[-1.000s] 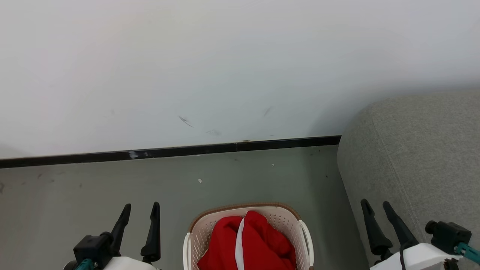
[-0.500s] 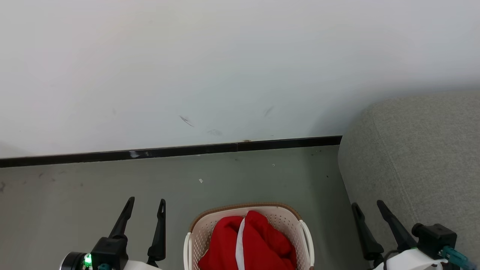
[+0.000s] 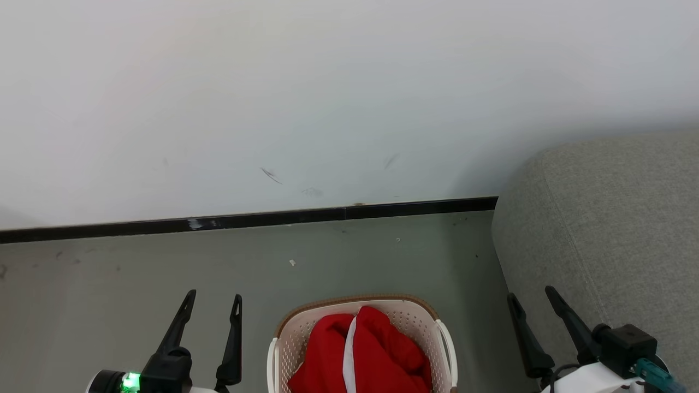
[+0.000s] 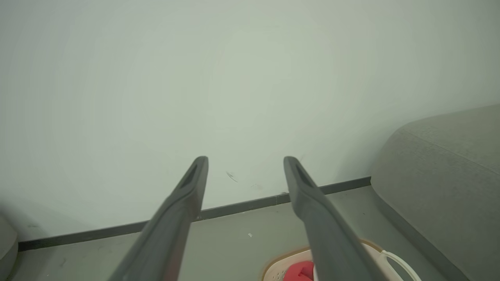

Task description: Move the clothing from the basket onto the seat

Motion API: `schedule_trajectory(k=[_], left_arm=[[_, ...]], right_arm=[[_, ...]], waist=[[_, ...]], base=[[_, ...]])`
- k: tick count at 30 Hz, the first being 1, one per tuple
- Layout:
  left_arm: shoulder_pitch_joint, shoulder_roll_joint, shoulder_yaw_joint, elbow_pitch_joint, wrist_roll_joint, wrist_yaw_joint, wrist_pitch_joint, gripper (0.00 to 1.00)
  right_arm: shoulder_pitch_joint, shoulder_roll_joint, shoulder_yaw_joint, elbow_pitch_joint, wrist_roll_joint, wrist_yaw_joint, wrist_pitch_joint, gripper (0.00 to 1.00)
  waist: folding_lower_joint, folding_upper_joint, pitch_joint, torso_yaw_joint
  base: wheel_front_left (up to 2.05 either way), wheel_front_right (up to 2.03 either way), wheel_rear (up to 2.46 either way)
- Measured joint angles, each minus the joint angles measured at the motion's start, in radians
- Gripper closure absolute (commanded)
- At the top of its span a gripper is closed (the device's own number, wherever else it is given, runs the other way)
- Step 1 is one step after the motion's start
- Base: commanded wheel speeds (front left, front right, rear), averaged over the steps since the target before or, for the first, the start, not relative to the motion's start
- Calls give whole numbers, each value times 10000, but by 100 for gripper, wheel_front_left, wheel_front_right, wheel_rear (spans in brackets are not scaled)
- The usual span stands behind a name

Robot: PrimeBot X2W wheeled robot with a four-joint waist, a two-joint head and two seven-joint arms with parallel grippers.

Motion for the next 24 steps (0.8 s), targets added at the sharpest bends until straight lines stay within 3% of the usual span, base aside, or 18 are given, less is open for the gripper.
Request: schedule_trajectory(k=[24], left_arm=[[0,-132,268,94,-31,-58,0,0]], right_arm=[[4,2,46,-4,13,0,0,0]], waist=[[-1,0,38,-56]], base=[[0,0,0]])
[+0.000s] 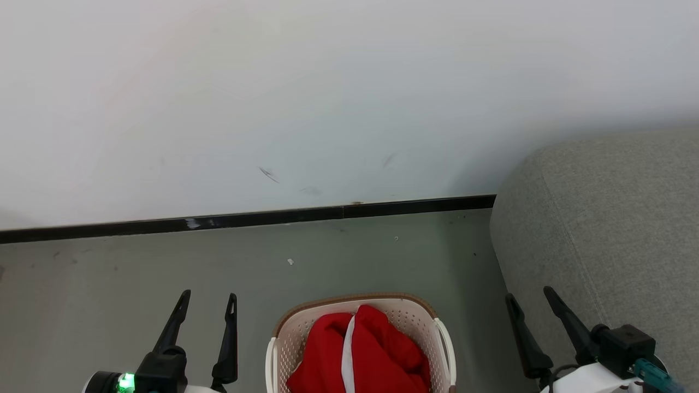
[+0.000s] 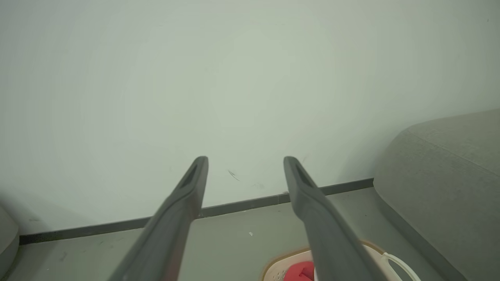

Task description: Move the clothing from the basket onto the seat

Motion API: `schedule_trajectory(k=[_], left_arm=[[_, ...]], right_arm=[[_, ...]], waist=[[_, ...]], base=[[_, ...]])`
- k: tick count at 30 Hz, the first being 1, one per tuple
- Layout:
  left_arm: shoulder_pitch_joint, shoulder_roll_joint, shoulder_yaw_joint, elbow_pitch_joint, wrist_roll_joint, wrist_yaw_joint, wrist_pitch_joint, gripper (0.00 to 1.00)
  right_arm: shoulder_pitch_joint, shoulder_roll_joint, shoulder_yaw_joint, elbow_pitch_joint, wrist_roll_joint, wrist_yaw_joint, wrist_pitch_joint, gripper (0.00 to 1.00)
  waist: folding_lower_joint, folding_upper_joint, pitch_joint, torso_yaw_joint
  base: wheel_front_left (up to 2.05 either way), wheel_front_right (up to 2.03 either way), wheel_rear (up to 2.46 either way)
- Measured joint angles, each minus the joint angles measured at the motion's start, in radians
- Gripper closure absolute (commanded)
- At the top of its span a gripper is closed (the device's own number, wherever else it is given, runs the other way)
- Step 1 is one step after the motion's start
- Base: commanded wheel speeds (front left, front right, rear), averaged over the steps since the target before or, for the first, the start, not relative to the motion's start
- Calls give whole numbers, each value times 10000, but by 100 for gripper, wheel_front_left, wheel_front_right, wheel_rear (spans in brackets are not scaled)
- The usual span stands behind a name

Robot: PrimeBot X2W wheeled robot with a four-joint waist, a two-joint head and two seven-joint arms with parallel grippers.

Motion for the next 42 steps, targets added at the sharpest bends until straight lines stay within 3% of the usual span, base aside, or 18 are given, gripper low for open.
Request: schedule_trajectory(k=[15,42], left_arm=[[-64,236,65,441,127,-226,0,0],[-2047,196,-779,3315,527,-1139,-27,0]], right_arm=[[61,0,-63,-144,-125,0,0,0],[370,17,-345,-1208,-272,0,-2,0]], waist=[[-1,0,253,-99],[-1,0,1828,-734]], base=[[0,0,0],[0,0,0]])
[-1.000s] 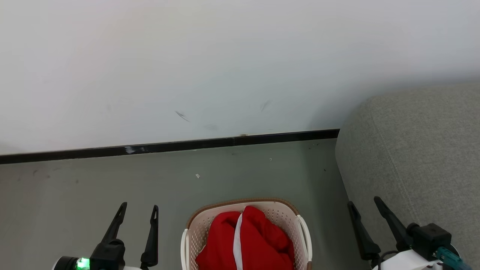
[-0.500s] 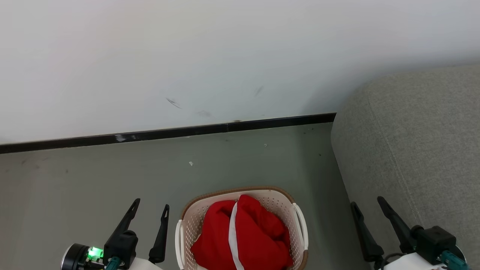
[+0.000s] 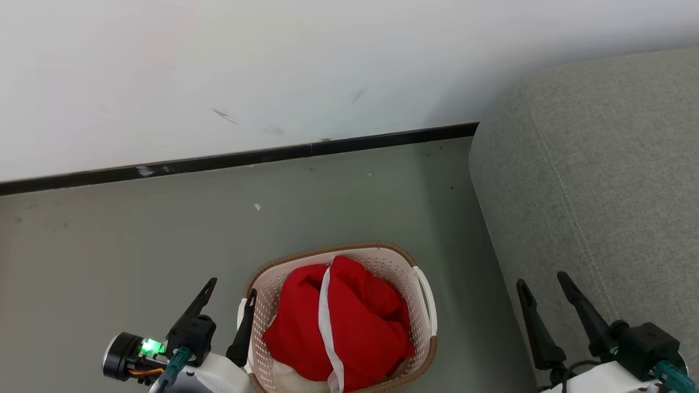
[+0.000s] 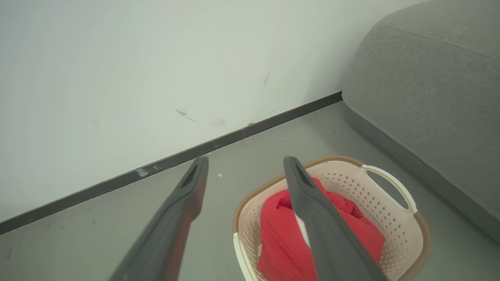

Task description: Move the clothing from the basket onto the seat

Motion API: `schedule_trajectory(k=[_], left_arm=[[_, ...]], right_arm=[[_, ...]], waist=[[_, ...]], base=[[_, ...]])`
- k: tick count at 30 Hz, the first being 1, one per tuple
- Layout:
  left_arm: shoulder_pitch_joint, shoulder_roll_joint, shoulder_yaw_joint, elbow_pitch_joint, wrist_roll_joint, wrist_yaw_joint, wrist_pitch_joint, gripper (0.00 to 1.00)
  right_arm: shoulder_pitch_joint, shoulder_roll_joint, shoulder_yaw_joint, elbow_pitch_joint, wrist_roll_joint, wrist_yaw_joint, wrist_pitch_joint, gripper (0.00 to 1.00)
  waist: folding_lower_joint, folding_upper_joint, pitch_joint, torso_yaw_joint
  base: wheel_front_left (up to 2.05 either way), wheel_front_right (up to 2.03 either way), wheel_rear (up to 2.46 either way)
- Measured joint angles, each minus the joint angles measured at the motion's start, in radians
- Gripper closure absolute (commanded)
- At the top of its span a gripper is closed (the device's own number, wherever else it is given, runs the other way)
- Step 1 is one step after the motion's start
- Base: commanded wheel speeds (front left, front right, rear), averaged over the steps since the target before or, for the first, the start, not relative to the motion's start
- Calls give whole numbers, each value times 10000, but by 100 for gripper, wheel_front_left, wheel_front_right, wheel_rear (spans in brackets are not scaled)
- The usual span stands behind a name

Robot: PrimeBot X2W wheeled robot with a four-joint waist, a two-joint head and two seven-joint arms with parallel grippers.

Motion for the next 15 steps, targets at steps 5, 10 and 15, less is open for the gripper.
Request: schedule_trajectory(k=[5,10,15], left_arm=[[-466,-36,-136,466,77,-94,0,0],[-904,-44,-276,922,196,-105,0,0],[-1379,-23,-274,1421,382,-107,0,0]], right_arm=[[-174,0,38,-211,0,0,0,0],[-569,-2,104,-477,2,0,0,0],[-983,0,280,-627,10,0,0,0]], waist=[[0,0,459,-186],[0,0,974,-387],[0,0,1539,-609]], base=[[0,0,0],[0,0,0],[0,0,0]])
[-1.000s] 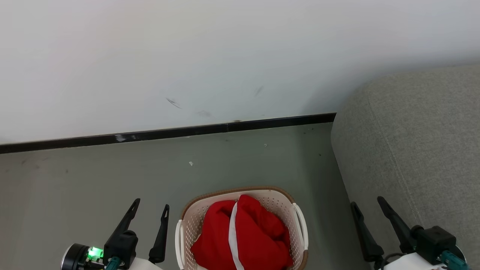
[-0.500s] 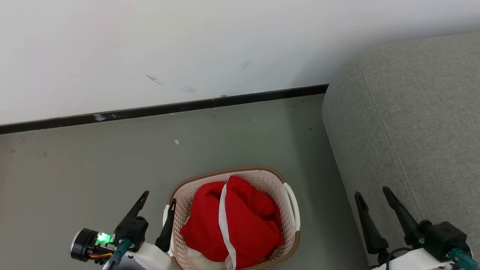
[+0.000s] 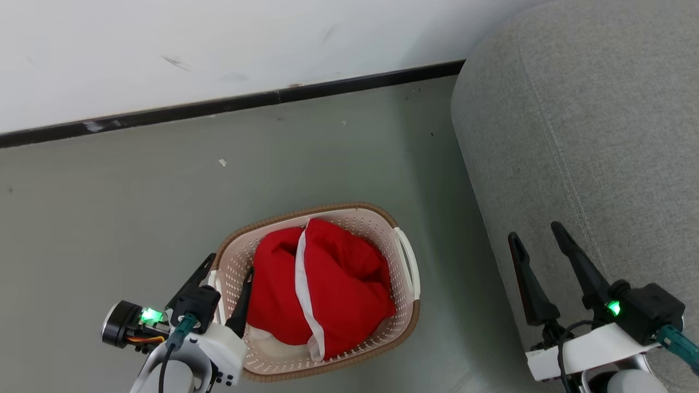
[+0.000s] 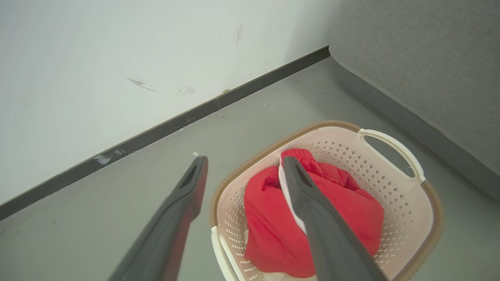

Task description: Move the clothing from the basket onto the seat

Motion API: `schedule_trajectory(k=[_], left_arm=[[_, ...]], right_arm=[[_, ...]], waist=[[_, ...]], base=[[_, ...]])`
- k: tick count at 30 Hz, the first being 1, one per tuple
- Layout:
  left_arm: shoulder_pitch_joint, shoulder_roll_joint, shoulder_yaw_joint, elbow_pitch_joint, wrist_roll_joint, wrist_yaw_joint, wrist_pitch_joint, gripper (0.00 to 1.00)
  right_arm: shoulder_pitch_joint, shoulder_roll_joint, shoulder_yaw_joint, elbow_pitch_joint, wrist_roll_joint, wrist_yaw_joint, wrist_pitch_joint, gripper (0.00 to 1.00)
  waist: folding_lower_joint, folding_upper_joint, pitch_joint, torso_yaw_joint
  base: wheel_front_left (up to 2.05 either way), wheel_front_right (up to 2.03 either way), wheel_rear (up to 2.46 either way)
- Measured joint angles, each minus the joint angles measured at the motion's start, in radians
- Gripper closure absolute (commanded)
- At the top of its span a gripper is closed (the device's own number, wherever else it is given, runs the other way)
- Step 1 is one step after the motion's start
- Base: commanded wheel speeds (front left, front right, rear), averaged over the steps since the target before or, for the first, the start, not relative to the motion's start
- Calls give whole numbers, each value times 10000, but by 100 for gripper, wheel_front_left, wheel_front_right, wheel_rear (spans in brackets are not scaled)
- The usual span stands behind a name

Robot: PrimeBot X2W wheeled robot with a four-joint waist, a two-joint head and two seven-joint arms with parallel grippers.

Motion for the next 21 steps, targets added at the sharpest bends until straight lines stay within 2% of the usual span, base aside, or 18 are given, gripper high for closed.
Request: schedule_trajectory(k=[21], left_arm=[[-1569,98,-165,1396,334,-84,-2,0]], right_arm=[[-1830,-8,362,-382,485,0,0,0]], waist=[[0,0,2235,-1057]], base=[[0,0,0]])
